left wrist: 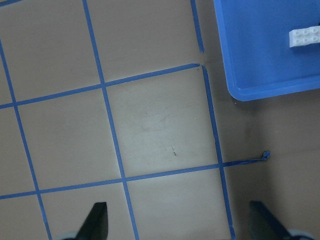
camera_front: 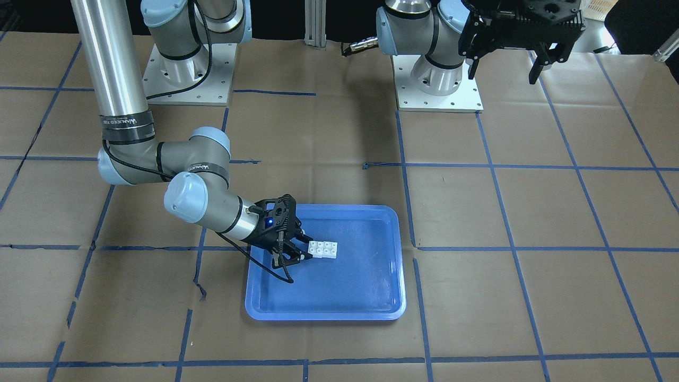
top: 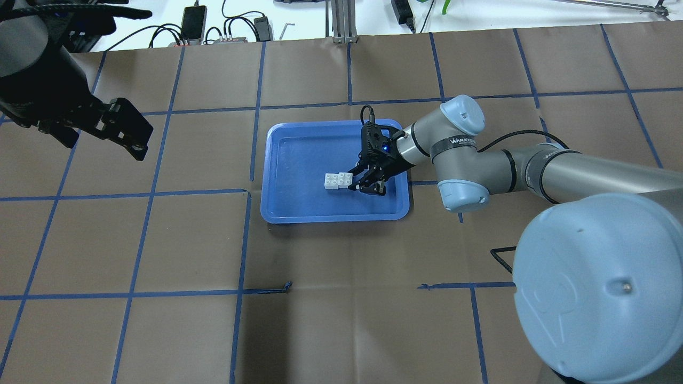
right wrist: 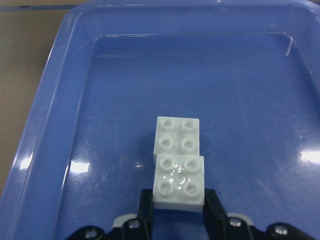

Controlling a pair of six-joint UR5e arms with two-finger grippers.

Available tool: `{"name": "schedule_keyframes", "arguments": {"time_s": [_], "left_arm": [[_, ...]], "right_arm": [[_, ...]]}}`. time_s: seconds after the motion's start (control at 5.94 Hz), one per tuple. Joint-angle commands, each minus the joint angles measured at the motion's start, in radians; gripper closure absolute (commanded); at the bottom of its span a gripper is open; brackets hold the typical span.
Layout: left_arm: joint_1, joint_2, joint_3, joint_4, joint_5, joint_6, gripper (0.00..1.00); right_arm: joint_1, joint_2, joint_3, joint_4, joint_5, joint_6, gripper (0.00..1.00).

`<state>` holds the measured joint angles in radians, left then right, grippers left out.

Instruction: Assemble white blocks and place on blue tray

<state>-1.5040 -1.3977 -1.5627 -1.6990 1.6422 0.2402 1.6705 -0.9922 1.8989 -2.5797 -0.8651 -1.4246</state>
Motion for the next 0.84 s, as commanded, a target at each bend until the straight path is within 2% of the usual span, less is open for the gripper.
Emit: {"name": "schedule_keyframes", "arguments": {"time_s": [0.0,0.17,0.34,0.51,0.67], "left_arm": [[0.008,-0.054,-0.037,0.085,-0.044,-0.089,0.01],[0.007,-0.114,-0.037,0.172,-0.042,-0.097,0.01],[0.001,-0.210,-0.014,0.191,-0.027,-0.096,0.01],[-0.018,-0.254,-0.022,0.203,-0.033,-0.254,0.01],[-0.060,-0.265,0.007,0.272,-0.039,-0.363,0.01]], "right_arm": [[0.000,0.001,0.000,0.001,0.005,0.000,0.46],[0.000,0.000,0.002,0.001,0.006,0.001,0.46],[0.000,0.000,0.002,0.001,0.006,0.001,0.47],[0.000,0.000,0.002,0.001,0.008,0.001,0.47],[0.002,0.000,0.003,0.003,0.006,0.001,0.47]]}}
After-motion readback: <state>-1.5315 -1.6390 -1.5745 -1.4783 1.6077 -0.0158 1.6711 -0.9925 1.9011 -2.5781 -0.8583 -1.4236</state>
